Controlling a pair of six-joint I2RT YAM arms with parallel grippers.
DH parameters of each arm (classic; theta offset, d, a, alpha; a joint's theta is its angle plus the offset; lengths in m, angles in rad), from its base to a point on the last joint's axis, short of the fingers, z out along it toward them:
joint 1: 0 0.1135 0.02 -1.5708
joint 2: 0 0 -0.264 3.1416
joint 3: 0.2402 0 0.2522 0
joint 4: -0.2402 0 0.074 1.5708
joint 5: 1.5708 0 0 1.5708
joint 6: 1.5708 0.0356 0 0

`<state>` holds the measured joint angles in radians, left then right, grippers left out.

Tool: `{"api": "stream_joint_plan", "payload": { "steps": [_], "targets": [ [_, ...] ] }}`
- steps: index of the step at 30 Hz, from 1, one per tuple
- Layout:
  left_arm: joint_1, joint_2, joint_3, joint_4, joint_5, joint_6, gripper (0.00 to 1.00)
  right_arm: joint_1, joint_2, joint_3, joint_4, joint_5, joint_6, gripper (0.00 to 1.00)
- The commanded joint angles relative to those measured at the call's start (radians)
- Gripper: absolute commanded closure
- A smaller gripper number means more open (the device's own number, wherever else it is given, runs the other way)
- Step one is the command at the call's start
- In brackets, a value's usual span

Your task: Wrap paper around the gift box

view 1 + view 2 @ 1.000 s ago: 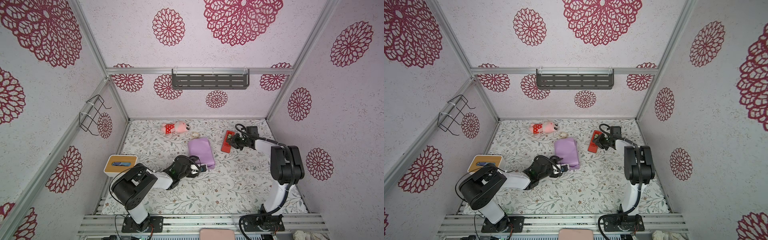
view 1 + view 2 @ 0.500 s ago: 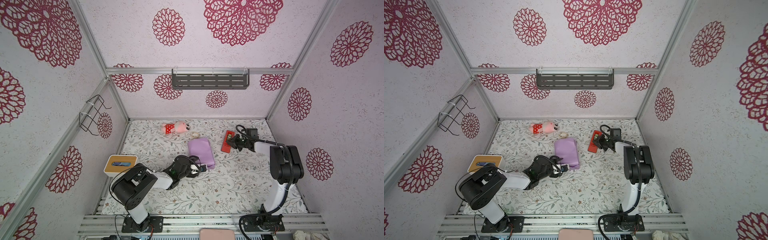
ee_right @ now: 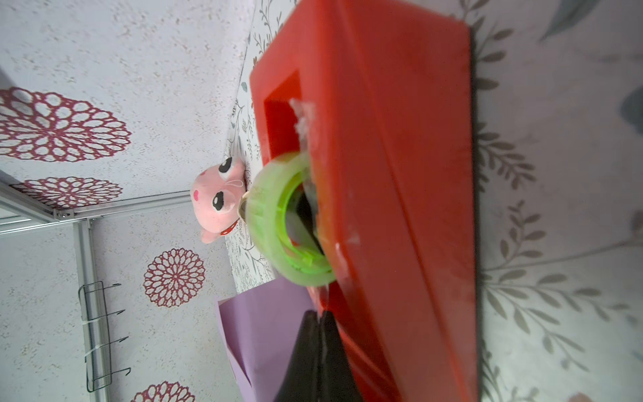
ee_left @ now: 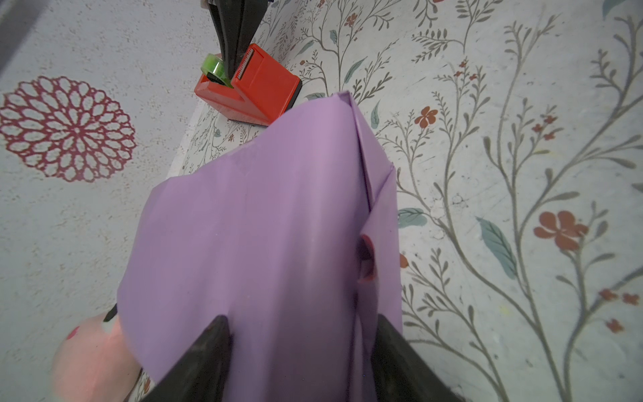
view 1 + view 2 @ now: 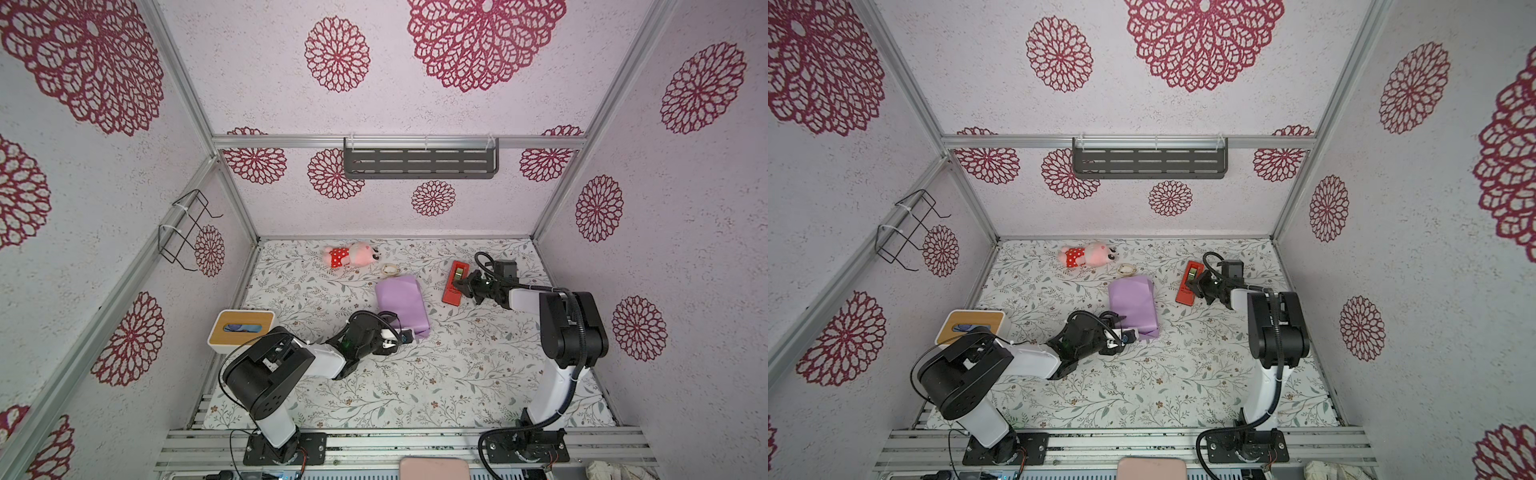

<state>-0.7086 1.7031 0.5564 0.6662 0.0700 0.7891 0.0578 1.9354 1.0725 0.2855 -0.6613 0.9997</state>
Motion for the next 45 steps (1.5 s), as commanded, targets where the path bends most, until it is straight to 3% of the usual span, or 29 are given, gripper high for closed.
{"api": "stream_joint_plan", "payload": {
  "steps": [1, 12, 24, 36, 45],
  "targets": [
    [0.011, 0.018, -0.019, -0.096, 0.007, -0.002, 0.35, -0.006, -0.03, -0.007, 0.096, -0.022, 0.063, 1.0],
    [0.012, 0.016, -0.019, -0.097, 0.007, -0.002, 0.35, -0.004, -0.07, -0.086, 0.394, -0.086, 0.278, 1.0],
    [0.013, 0.016, -0.018, -0.097, 0.007, -0.002, 0.35, 0.034, -0.122, -0.167, 0.47, -0.09, 0.322, 1.0],
    [0.013, 0.015, -0.018, -0.097, 0.007, -0.001, 0.35, 0.098, -0.221, -0.361, 0.538, -0.022, 0.342, 1.0],
    [0.012, 0.018, -0.016, -0.096, 0.008, -0.002, 0.35, 0.11, -0.182, -0.431, 0.57, 0.011, 0.337, 1.0]
  ]
}}
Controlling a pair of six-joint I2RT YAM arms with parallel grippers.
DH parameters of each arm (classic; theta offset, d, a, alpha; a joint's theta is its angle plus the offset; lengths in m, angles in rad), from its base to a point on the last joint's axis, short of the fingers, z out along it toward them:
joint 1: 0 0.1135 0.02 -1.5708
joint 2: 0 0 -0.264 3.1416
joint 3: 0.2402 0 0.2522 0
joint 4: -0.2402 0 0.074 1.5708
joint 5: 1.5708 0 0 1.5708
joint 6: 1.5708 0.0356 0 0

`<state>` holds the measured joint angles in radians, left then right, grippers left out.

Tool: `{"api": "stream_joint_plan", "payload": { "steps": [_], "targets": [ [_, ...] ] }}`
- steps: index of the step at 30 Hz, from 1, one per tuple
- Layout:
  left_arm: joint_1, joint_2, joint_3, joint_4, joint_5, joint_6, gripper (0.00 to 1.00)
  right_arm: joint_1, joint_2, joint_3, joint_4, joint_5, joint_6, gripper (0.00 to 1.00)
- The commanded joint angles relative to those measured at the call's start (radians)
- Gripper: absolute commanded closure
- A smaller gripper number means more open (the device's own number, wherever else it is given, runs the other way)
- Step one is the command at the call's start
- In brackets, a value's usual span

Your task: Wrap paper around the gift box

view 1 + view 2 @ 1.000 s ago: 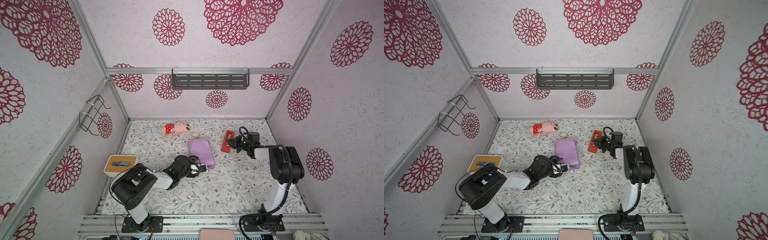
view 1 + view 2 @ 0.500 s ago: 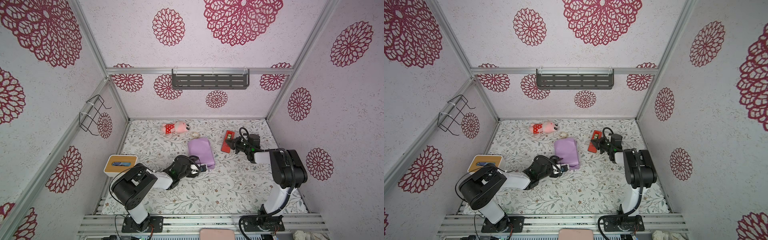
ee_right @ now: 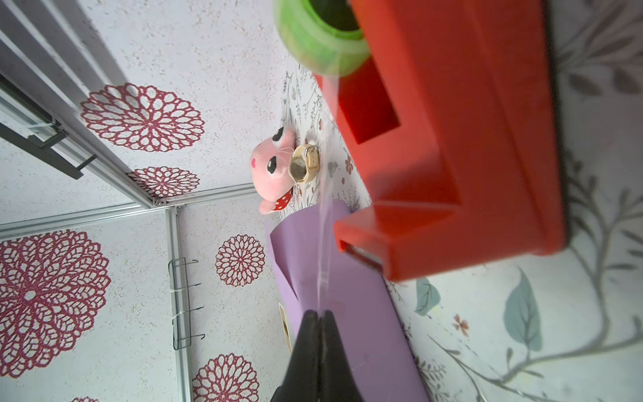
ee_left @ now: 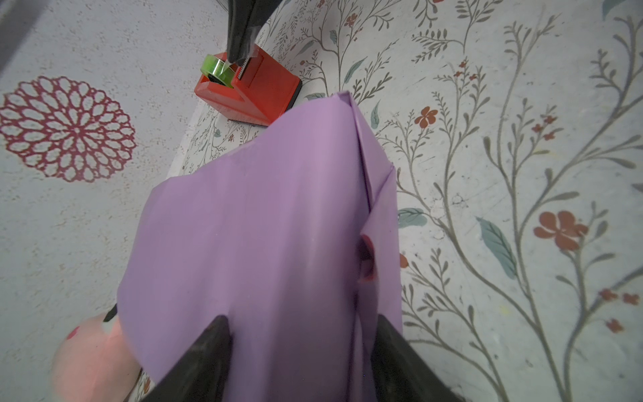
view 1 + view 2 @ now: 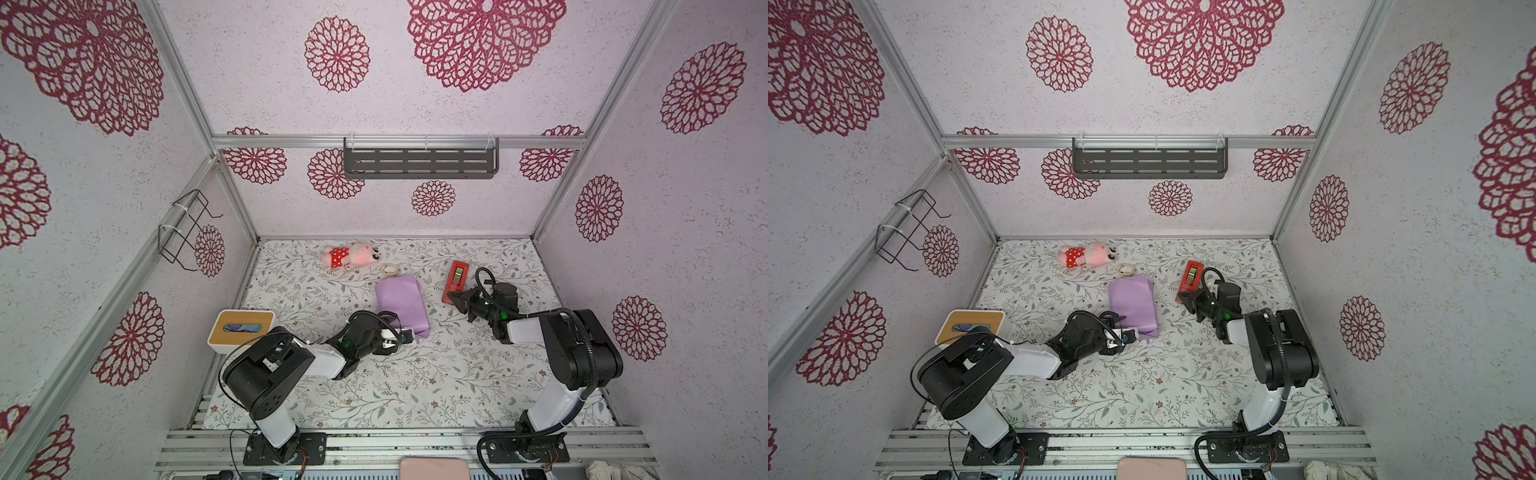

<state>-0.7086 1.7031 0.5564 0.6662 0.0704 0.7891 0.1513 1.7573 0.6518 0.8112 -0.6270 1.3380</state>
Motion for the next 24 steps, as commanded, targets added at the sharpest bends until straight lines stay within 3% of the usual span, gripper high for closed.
{"api": "stream_joint_plan", "payload": {
  "steps": [1, 12, 24],
  "targets": [
    [0.011, 0.018, -0.016, -0.096, 0.008, -0.002, 0.35, 0.016, 0.007, -0.019, 0.043, -0.011, -0.006, 1.0],
    [0.012, 0.018, -0.015, -0.1, 0.011, -0.004, 0.35, -0.013, 0.168, -0.04, 0.05, 0.055, -0.059, 1.0],
    [0.012, 0.015, -0.016, -0.098, 0.009, -0.004, 0.35, -0.042, 0.192, 0.003, -0.208, 0.196, -0.26, 1.0]
  ]
}}
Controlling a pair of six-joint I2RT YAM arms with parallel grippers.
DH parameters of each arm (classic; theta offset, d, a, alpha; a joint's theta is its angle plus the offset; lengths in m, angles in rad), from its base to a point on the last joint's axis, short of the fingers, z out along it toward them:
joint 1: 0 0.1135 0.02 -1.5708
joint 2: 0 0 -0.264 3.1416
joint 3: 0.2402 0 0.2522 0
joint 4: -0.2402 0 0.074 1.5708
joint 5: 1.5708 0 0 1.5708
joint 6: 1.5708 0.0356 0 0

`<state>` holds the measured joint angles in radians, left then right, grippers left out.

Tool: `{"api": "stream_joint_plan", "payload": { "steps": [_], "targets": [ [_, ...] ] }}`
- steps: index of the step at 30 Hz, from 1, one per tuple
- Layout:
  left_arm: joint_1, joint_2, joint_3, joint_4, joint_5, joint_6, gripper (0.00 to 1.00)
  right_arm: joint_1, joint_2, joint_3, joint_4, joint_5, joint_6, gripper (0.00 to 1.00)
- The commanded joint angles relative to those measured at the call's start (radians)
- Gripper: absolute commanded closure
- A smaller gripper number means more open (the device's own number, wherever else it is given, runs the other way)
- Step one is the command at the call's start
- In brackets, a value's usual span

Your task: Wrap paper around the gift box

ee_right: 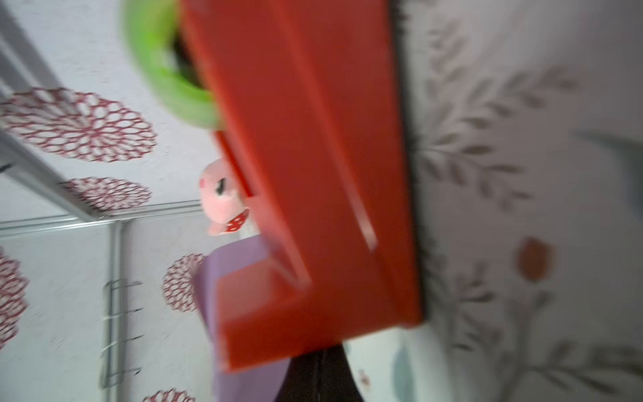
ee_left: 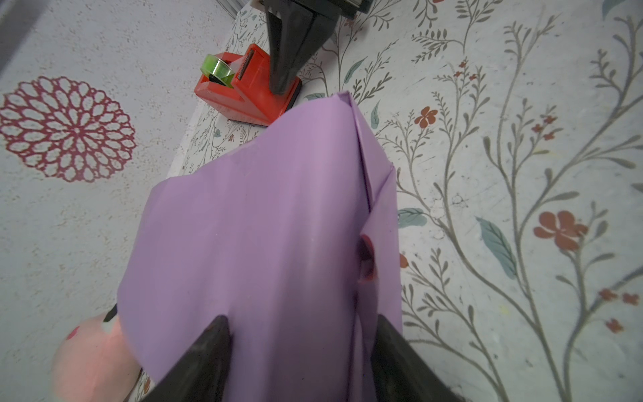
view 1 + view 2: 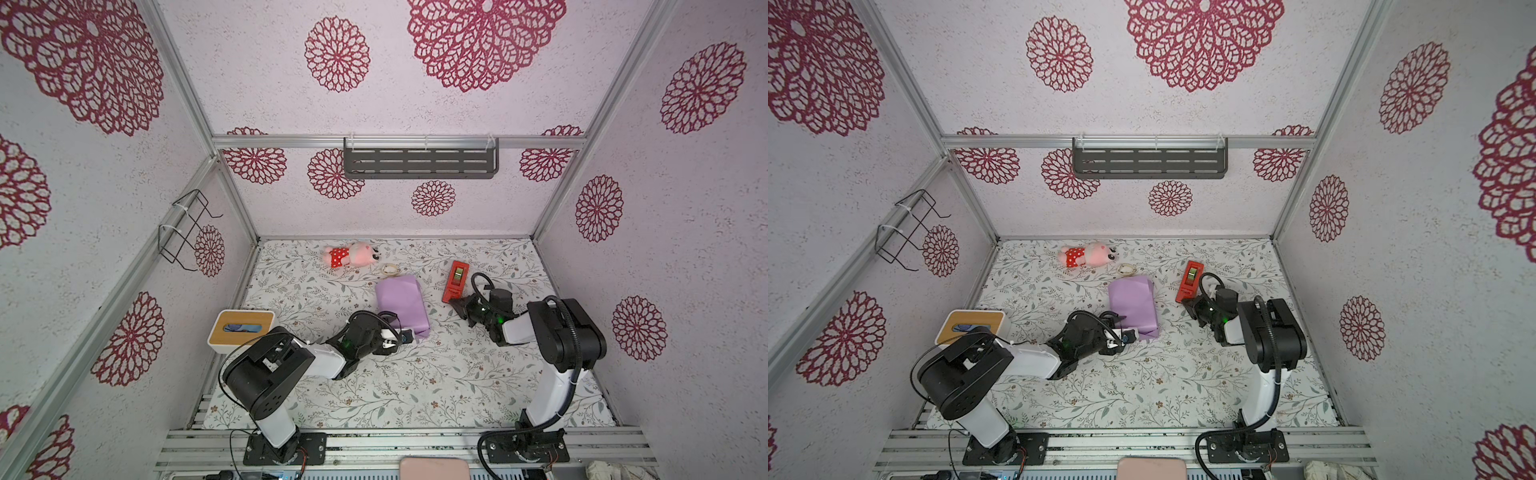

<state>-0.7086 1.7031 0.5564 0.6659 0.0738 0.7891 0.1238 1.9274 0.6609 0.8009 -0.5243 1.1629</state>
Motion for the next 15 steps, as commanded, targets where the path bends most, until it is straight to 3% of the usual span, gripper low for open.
{"api": "stream_joint_plan", "payload": {
  "steps": [1, 8, 15],
  "targets": [
    [0.012, 0.014, -0.016, -0.098, 0.007, -0.004, 0.35, -0.015, 0.018, 0.002, -0.217, 0.097, -0.108, 1.0],
    [0.013, 0.018, -0.016, -0.1, 0.006, -0.004, 0.35, -0.013, -0.103, -0.003, -0.213, 0.03, -0.237, 1.0],
    [0.012, 0.024, -0.013, -0.096, 0.006, -0.006, 0.35, 0.08, -0.488, -0.139, -0.331, -0.027, -0.489, 1.0]
  ]
}}
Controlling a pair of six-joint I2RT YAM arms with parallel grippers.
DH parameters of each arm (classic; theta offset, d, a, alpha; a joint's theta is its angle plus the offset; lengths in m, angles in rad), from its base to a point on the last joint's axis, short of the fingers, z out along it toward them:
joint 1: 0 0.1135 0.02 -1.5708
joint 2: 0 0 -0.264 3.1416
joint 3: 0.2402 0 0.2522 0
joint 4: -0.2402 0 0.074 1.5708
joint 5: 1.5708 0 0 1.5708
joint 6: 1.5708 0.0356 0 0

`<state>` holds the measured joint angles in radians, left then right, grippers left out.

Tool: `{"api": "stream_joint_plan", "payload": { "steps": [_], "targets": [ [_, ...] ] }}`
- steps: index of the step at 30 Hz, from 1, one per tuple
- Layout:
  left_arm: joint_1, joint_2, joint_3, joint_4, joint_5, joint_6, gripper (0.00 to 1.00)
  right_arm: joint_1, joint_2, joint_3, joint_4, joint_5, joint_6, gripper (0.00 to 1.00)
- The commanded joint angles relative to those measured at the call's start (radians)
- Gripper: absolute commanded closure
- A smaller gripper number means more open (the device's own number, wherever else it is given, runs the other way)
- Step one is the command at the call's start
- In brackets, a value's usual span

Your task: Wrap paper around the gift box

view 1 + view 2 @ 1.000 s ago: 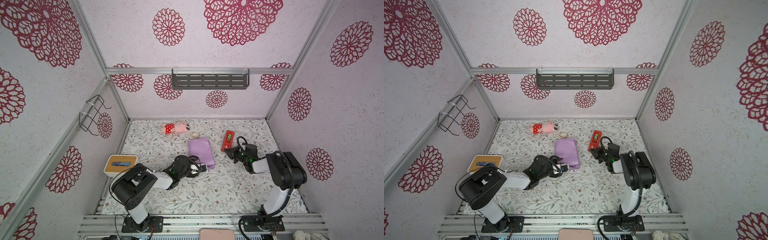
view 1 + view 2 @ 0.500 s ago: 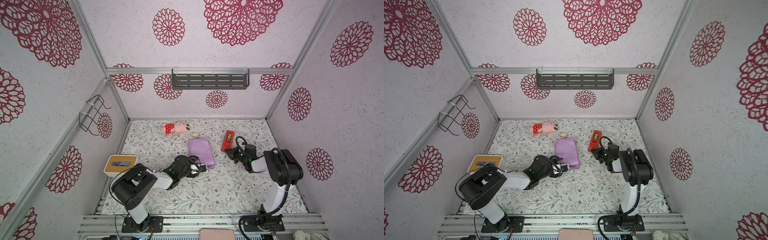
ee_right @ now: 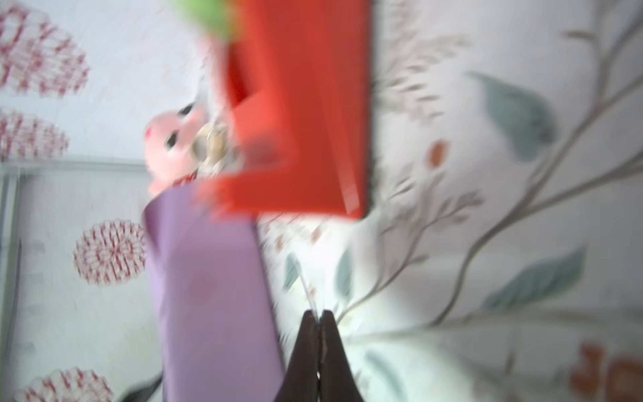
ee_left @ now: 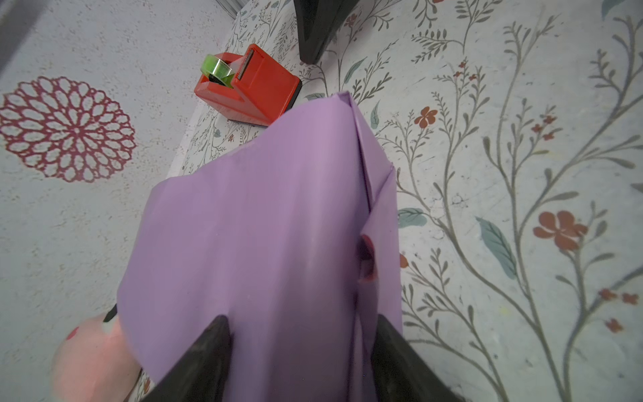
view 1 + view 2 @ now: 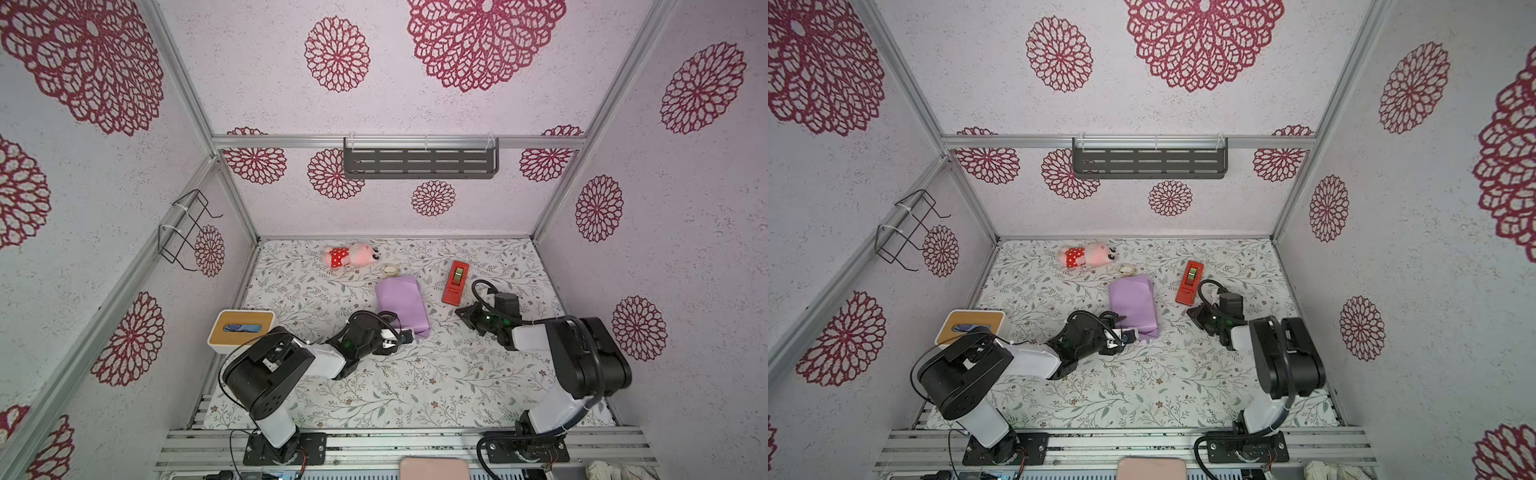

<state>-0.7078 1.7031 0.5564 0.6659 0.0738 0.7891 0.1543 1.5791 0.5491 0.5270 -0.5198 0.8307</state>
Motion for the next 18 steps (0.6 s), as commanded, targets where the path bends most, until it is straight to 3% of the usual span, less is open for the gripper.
{"api": "stream_joint_plan", "payload": {
  "steps": [1, 4, 8, 18],
  "targets": [
    [0.012, 0.024, -0.013, -0.096, 0.008, -0.005, 0.35, 0.083, -0.196, -0.044, -0.09, -0.029, -0.193, 1.0],
    [0.012, 0.024, -0.013, -0.097, 0.008, -0.006, 0.35, 0.181, -0.305, -0.08, -0.153, -0.032, -0.245, 1.0],
    [0.011, 0.023, -0.015, -0.097, 0.006, -0.007, 0.35, 0.287, -0.347, -0.133, -0.087, -0.057, -0.211, 1.0],
    [0.011, 0.01, -0.021, -0.096, 0.003, -0.008, 0.35, 0.519, -0.188, -0.085, 0.029, -0.012, -0.226, 1.0]
  ]
}}
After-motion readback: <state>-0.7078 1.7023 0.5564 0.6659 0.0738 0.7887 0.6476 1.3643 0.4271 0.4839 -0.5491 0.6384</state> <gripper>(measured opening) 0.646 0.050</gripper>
